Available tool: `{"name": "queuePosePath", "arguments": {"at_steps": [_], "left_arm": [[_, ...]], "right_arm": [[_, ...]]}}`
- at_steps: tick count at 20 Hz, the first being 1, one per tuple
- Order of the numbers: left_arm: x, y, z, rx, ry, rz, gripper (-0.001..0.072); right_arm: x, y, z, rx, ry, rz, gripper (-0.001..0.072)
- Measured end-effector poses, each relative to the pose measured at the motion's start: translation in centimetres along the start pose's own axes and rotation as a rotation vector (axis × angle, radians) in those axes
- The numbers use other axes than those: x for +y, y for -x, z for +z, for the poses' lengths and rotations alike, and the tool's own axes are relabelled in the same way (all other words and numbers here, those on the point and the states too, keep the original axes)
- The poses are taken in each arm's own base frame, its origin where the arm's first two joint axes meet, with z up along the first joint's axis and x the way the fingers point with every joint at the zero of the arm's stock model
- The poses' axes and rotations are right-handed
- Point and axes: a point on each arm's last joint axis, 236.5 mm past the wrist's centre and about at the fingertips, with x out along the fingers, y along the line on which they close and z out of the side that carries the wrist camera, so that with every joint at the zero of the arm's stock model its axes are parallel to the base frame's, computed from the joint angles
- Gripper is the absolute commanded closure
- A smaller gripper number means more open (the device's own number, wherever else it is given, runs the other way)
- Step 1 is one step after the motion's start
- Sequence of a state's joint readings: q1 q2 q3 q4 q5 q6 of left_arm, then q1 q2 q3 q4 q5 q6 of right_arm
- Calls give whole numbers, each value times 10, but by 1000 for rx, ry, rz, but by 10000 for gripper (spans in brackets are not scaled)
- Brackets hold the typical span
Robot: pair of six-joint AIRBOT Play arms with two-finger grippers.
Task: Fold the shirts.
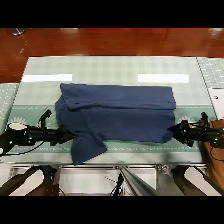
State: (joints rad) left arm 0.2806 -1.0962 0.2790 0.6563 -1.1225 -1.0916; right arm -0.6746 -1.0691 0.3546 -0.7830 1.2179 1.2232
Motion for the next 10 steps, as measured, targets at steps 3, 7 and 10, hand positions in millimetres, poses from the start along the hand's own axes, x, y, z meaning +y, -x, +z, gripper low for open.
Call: {"name": "queuePosePath", "arguments": {"at_steps": [3, 7, 10], "left_arm": [[-2, 1, 4, -10, -3, -4, 686], [-28, 21, 33, -58, -83, -24, 685], [-62, 50, 76, -145, -165, -37, 686]], "right_arm": [[15, -2, 3, 16, 88, 12, 688], [51, 21, 34, -48, 205, 24, 688], [81, 43, 58, -112, 278, 34, 688]]}}
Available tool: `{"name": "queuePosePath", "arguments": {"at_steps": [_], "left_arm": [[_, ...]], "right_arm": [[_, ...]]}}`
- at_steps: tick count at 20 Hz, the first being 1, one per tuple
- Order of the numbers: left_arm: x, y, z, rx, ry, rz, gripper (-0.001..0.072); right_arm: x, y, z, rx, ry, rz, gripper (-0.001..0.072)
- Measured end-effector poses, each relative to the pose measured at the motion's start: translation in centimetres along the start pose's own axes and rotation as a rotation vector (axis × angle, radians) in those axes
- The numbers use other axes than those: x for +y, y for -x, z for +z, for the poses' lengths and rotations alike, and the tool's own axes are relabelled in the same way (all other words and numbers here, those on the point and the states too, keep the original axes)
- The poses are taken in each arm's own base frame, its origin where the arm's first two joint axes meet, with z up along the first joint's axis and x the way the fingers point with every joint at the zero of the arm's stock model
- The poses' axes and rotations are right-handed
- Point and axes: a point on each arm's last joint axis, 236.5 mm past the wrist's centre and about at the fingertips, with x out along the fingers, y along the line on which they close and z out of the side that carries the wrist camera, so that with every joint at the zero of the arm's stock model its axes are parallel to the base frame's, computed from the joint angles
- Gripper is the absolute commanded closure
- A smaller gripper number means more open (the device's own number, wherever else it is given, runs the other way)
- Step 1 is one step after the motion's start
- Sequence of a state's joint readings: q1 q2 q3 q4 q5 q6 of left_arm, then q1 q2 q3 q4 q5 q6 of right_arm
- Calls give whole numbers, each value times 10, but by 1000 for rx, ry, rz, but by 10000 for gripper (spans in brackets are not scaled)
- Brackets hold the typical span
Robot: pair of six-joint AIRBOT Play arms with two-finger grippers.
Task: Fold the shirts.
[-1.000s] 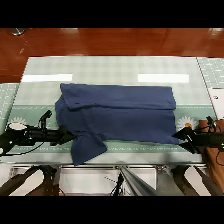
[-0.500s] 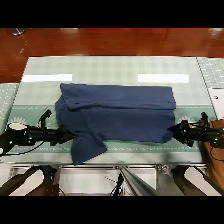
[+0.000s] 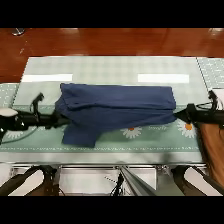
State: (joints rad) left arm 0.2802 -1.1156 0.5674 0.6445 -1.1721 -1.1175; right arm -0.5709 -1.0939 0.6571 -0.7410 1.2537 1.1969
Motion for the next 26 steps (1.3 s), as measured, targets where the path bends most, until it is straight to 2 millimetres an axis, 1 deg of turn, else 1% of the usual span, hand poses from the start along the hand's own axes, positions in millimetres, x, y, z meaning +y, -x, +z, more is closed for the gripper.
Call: {"name": "queuePosePath", "arguments": {"at_steps": [1, 3, 5, 7, 9, 12, 13, 14, 15, 16, 17, 18, 19, 21, 22, 24, 25, 26], "left_arm": [[-8, 6, 17, -24, -16, -1, 685], [-21, 15, 51, -59, -33, -5, 685], [-29, 15, 83, -68, -29, -9, 686], [-35, 8, 111, -62, -22, -13, 685], [-39, -6, 135, -45, -13, -15, 686], [-44, -27, 164, -25, -11, -21, 685], [-46, -34, 170, -19, -16, -22, 587], [-47, -40, 176, -15, -21, -24, 218], [-49, -44, 181, -12, -24, -24, 11], [-50, -45, 184, -8, -28, -26, 8], [-48, -42, 187, -1, -38, -15, 8], [-41, -34, 190, 4, -36, 13, 8], [-26, -22, 193, 9, -15, 67, 7], [11, 14, 190, 27, 32, 195, 8], [29, 36, 186, 24, 56, 260, 7], [57, 73, 176, -3, 102, 352, 8], [61, 84, 168, -21, 115, 366, 7], [62, 90, 158, -40, 115, 364, 8]], "right_arm": [[7, 4, 9, -17, 28, -3, 688], [18, 4, 28, -52, 71, -12, 688], [26, -3, 45, -71, 105, -20, 688], [31, -15, 65, -90, 118, -30, 688], [34, -28, 87, -102, 115, -35, 688], [35, -47, 114, -105, 95, -36, 685], [32, -52, 120, -101, 84, -39, 492], [32, -57, 126, -100, 74, -37, 128], [31, -60, 132, -104, 67, -35, 91], [30, -61, 136, -104, 70, -38, 91], [29, -59, 140, -102, 75, -40, 92], [27, -54, 143, -95, 83, -45, 92], [21, -46, 147, -91, 92, -63, 92], [3, -28, 151, -75, 89, -96, 92], [-8, -19, 151, -64, 79, -115, 92], [-29, -8, 149, -51, 56, -150, 92], [-37, -7, 146, -40, 44, -160, 93], [-43, -8, 143, -26, 33, -164, 93]]}}
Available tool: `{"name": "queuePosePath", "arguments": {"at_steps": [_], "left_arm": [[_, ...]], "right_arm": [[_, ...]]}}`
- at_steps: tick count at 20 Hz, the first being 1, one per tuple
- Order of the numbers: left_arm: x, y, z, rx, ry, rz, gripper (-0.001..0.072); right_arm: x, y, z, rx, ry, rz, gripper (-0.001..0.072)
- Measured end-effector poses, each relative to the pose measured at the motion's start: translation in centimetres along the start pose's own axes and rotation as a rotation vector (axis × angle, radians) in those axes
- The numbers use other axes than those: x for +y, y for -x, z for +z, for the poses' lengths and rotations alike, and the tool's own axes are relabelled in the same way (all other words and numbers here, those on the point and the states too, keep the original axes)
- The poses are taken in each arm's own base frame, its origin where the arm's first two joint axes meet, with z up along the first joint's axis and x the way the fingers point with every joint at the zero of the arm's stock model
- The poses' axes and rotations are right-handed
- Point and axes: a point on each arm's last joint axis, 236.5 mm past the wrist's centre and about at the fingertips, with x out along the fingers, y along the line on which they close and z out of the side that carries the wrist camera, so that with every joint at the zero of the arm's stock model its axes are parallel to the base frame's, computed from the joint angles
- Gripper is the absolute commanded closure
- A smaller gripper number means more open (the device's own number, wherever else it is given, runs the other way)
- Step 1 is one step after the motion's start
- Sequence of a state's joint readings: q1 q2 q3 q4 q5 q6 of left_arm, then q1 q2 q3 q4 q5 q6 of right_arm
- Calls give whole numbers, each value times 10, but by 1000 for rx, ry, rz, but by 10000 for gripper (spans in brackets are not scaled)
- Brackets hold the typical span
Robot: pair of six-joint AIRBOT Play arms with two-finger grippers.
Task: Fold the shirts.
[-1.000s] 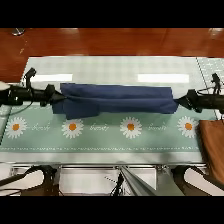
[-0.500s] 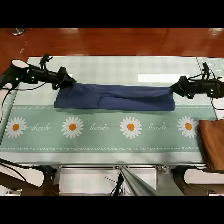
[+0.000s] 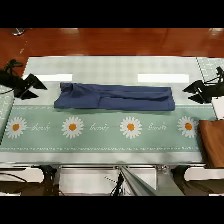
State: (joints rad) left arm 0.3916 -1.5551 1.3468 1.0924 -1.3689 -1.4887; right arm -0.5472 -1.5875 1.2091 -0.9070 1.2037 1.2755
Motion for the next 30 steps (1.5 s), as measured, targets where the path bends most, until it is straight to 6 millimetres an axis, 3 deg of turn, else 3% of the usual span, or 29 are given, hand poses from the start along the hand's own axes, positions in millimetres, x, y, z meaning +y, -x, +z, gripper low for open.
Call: {"name": "queuePosePath", "arguments": {"at_steps": [2, 5, 9, 10, 12, 13, 14, 15, 17, 20, 24, 26, 30], "left_arm": [[-8, 3, -18, -57, -21, -54, 7], [-47, -4, -53, -107, -85, -219, 7], [-100, -20, -92, -112, -173, -389, 7], [-111, -25, -101, -98, -213, -411, 8], [-131, -35, -119, -71, -300, -442, 13], [-140, -40, -127, -60, -336, -451, 177], [-147, -44, -134, -49, -365, -461, 546], [-154, -48, -141, -33, -388, -472, 684], [-165, -52, -151, -16, -422, -487, 686], [-183, -62, -169, 15, -455, -496, 688], [-209, -100, -191, 52, -511, -361, 688], [-237, -122, -201, 64, -549, -322, 688], [-312, -169, -239, 134, -664, -326, 687]], "right_arm": [[-4, -11, -7, 39, -13, 7, 93], [3, -36, -19, 107, -8, 34, 92], [33, -68, -39, 196, 26, 90, 100], [41, -74, -44, 212, 45, 100, 192], [49, -85, -51, 232, 81, 93, 683], [54, -87, -55, 243, 86, 102, 688], [60, -86, -57, 249, 99, 113, 688], [65, -82, -61, 260, 116, 123, 688], [72, -63, -64, 258, 164, 122, 688], [80, -15, -70, 197, 247, 85, 688], [99, 49, -108, 67, 337, 50, 688], [111, 73, -136, 0, 359, 56, 688], [133, 111, -179, -141, 383, 77, 688]]}}
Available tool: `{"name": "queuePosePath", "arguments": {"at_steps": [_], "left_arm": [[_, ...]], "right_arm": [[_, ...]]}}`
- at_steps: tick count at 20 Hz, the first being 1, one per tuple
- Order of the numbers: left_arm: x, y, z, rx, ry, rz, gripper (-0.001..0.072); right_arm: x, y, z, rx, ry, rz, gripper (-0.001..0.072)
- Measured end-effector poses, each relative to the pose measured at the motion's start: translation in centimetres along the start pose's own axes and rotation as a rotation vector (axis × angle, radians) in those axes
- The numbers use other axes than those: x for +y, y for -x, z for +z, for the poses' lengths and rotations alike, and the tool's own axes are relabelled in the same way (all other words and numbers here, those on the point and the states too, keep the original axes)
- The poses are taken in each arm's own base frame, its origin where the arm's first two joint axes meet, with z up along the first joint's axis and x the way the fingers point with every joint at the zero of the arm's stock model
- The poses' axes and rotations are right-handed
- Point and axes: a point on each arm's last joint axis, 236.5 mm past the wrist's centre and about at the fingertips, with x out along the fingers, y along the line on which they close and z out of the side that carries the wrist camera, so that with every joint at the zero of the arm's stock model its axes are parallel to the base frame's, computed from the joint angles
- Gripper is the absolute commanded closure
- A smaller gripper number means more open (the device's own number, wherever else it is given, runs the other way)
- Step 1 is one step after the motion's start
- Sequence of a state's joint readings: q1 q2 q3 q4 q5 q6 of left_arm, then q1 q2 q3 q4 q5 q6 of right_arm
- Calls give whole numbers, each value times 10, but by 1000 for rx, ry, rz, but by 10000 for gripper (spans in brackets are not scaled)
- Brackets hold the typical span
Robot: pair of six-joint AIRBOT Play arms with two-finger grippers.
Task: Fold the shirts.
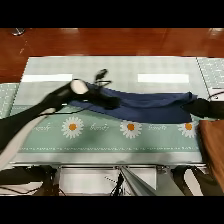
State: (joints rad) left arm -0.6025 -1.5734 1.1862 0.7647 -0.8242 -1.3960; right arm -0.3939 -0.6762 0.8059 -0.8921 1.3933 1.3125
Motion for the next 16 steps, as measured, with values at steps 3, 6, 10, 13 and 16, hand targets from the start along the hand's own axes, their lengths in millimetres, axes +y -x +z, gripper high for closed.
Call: {"name": "queuePosePath", "arguments": {"at_steps": [3, 6, 10, 13, 16], "left_arm": [[-37, -51, 0, 54, -46, -27, 687], [-70, -95, -25, 147, -46, -70, 686], [-99, -118, -60, 263, -30, -132, 685], [-90, -99, -36, 258, 4, -163, 686], [-54, -42, 22, 180, 50, -177, 686]], "right_arm": [[20, 19, -14, -61, 11, 11, 688], [31, 26, -22, -82, 6, 27, 688], [36, 27, -24, -82, -2, 45, 688], [36, 22, -23, -63, -21, 64, 688], [50, 13, -21, -33, -16, 131, 688]]}}
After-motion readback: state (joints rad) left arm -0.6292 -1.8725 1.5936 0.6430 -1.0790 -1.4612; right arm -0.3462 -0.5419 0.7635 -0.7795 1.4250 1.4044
